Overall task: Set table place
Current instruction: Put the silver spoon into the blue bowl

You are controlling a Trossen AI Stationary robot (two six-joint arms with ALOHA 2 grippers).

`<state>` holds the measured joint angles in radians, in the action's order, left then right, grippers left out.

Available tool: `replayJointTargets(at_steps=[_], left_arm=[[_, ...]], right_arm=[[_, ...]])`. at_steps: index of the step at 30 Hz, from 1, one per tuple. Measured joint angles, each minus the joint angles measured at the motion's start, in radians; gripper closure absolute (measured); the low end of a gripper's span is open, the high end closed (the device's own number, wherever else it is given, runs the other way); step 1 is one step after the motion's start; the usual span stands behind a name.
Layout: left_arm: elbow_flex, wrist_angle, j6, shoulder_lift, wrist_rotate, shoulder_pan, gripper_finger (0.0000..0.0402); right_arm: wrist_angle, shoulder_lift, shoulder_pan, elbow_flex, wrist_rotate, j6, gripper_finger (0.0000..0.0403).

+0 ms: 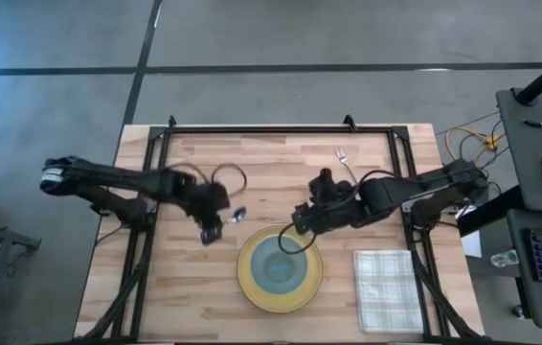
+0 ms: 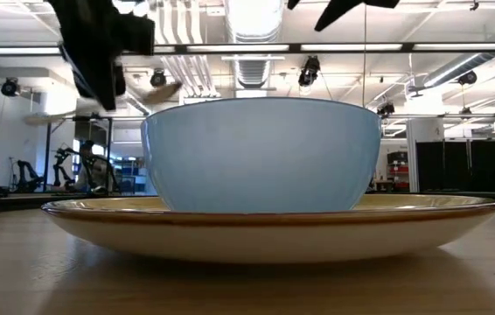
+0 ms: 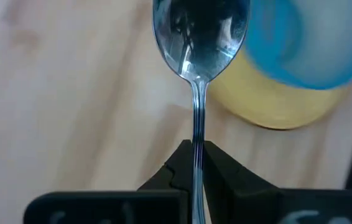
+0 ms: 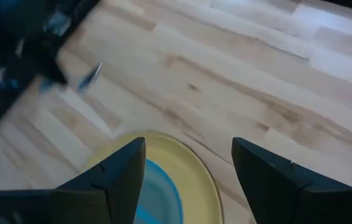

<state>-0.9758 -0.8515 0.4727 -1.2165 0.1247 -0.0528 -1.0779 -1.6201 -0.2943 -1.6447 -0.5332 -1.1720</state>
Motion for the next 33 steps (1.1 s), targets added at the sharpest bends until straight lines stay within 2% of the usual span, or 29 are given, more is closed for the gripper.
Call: replayJointTargets(at_steps=[6,9,13,19,25,29,33], left_arm=[[-0.098,0.064,0.08,-0.107,-0.065,-0.204,0.0401],[-0.164,0.088,0.088,-0.192,-0.069,-0.261,0.0401],[-0.268,0.08,0.073,-0.318,-0.08,-0.31,0.0401],[-0.445,-0.012,0.038,-0.445,-0.078,-0.344,0.0401],[-0.577,-0.052,0.014,-0.525,-0.079,-0.349,0.0402],[-0.618,-0.07,0.009,-0.57,-0.078,-0.348,0.0402],[-0.619,-0.09,0.016,-0.6,-0.047,-0.346,0.0402]], right_arm=[[0.03,0.019,-0.02,0.004,-0.01,-0.037,0.017],[0.073,0.015,-0.063,0.006,-0.005,-0.043,0.017],[0.073,0.014,-0.136,0.009,-0.024,-0.138,0.017],[0.055,0.01,-0.266,0.013,-0.096,-0.298,0.017],[0.058,-0.054,-0.364,0.018,-0.142,-0.474,0.017],[0.058,-0.097,-0.401,0.019,-0.15,-0.547,0.018],[0.058,-0.113,-0.424,0.021,-0.149,-0.577,0.0206]])
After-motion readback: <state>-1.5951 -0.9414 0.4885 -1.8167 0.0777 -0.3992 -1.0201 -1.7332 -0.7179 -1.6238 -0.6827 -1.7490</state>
